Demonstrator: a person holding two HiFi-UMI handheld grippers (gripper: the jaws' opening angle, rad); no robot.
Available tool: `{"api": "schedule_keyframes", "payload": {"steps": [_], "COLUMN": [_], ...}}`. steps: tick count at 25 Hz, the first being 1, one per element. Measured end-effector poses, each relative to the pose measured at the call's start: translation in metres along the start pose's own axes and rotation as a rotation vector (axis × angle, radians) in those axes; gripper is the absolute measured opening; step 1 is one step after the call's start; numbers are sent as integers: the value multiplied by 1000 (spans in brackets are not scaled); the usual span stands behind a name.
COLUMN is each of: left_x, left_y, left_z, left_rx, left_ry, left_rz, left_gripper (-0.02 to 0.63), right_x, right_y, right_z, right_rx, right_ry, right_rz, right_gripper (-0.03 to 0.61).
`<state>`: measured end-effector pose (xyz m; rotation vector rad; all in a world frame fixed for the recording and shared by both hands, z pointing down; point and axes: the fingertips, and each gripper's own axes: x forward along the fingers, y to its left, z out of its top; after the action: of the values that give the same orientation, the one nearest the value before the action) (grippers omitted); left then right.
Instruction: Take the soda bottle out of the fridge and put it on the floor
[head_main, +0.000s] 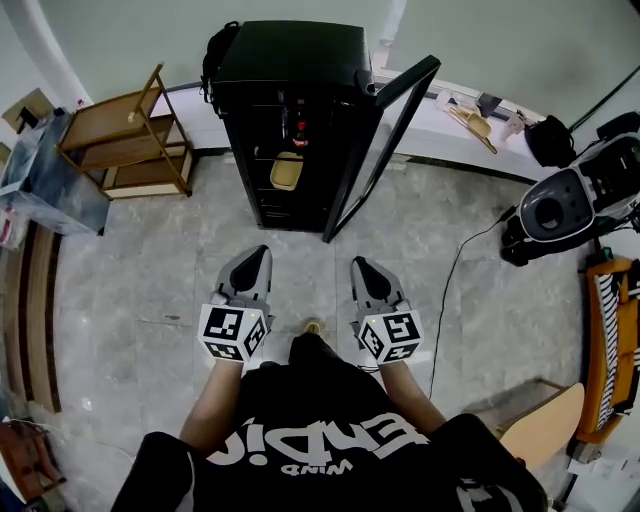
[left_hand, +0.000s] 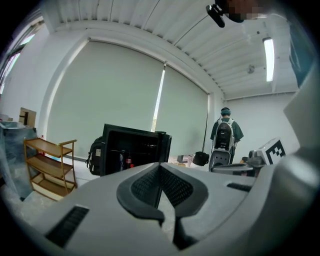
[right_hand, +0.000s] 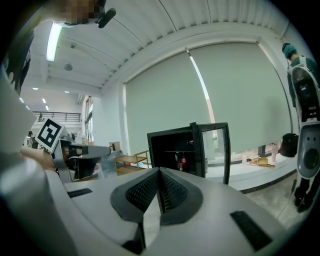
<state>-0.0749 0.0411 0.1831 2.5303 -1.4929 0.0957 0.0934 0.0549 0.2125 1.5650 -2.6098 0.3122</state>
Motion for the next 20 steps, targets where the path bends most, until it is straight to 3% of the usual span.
{"api": "schedule_keyframes", "payload": {"steps": [11,20], "left_x": [57,106], "left_y": [28,63], "left_z": [15,34], "left_rx": [-52,-47], "left_ry": [-4,-6], "left_rz": [57,28], "left_gripper": [6,6], "right_x": [61,101], "right_y": [-48,-70], "right_z": [16,31], "right_rx": [5,20], "right_ry": [13,6], "right_rz": [31,-6], "right_gripper": [23,23]}}
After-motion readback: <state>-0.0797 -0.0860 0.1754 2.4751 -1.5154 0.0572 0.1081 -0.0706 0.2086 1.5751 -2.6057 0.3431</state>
